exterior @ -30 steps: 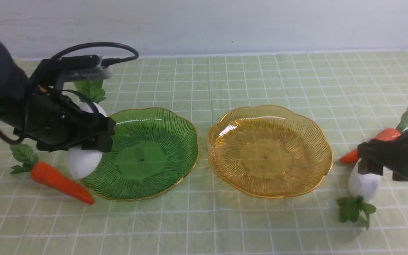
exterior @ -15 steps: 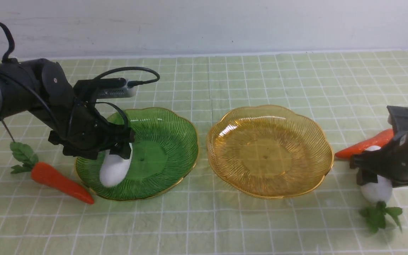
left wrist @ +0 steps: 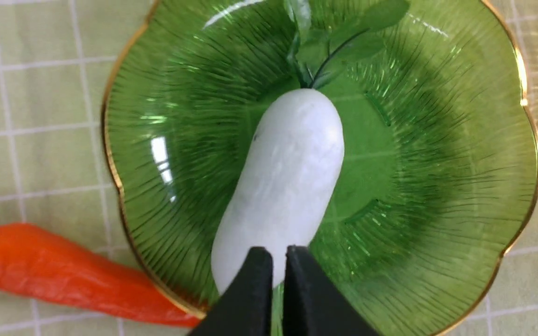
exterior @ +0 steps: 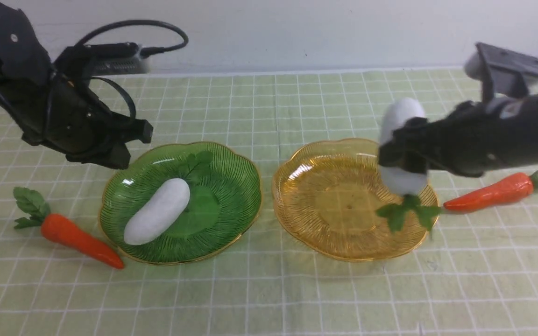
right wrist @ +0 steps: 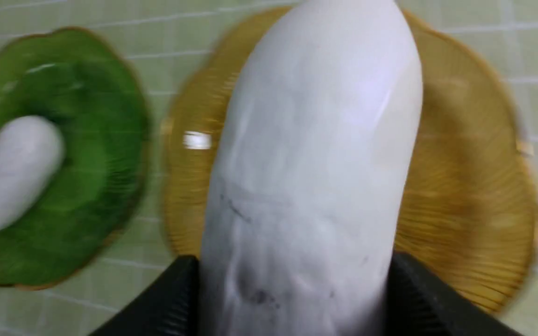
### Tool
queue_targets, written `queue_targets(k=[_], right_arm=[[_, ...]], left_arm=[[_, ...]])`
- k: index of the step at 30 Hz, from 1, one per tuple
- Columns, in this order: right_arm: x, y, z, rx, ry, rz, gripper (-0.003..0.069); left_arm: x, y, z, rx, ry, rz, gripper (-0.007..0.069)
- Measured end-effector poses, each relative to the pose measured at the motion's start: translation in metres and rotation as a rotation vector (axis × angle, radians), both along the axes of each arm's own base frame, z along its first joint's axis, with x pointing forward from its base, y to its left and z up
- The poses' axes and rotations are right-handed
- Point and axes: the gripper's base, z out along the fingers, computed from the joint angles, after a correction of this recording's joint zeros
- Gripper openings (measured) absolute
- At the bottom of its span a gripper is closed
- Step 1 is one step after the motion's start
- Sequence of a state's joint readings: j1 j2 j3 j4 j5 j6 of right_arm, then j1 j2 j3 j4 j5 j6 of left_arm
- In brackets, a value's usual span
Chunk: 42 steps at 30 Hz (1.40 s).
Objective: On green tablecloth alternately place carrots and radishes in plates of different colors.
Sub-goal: 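Place the white radish onto the plate beside the other radish with the right gripper, then place the carrot on the yellow plate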
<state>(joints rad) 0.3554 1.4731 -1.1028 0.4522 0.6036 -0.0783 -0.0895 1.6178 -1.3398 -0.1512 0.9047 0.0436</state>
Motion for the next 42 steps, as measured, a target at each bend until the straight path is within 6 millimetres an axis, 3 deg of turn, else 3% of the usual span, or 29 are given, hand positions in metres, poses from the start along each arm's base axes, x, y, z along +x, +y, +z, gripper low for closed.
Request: queue_targets(k=[1, 3, 6, 9, 12, 18, 24, 29, 35, 38, 42], right_arm=[[0.009, 0.029, 0.002, 0.022, -0.009, 0.079, 0.0447], [0.015, 0.047, 0.003, 0.039, -0.014, 0.118, 0.0447], [0.041, 0.092, -0.015, 0.051, 0.031, 0.192, 0.0447], [0.062, 0.117, -0.029, 0.068, 0.065, 0.22, 0.0447], [0.088, 0.144, -0.057, 0.099, 0.139, 0.242, 0.0447], [0.117, 0.169, -0.085, 0.133, 0.192, 0.271, 0.0457], [0.12, 0.173, -0.083, 0.135, 0.229, 0.304, 0.0587], [0.116, 0.165, -0.057, 0.072, 0.214, 0.387, 0.0618], [0.098, 0.136, 0.001, -0.105, 0.171, 0.461, 0.0544], [0.087, 0.119, 0.027, -0.183, 0.144, 0.437, 0.048], [0.071, 0.102, 0.047, -0.252, 0.112, 0.405, 0.0414]], left_arm=[[-0.014, 0.008, 0.003, -0.006, -0.014, 0.035, 0.0], [-0.024, 0.013, 0.002, -0.013, -0.017, 0.063, -0.0004], [-0.051, 0.033, -0.009, -0.047, -0.003, 0.17, -0.0006], [-0.065, 0.051, -0.021, -0.081, 0.02, 0.259, -0.0006], [-0.073, 0.074, -0.033, -0.143, 0.055, 0.385, -0.0006], [-0.069, 0.088, -0.04, -0.202, 0.053, 0.468, 0.0011], [-0.063, 0.09, -0.048, -0.205, 0.06, 0.479, 0.015], [-0.057, 0.091, -0.057, -0.216, 0.073, 0.494, 0.0337], [-0.038, 0.096, -0.083, -0.249, 0.073, 0.553, 0.0512], [-0.028, 0.1, -0.099, -0.254, 0.069, 0.589, 0.0543], [-0.018, 0.105, -0.12, -0.264, 0.071, 0.637, 0.0551]])
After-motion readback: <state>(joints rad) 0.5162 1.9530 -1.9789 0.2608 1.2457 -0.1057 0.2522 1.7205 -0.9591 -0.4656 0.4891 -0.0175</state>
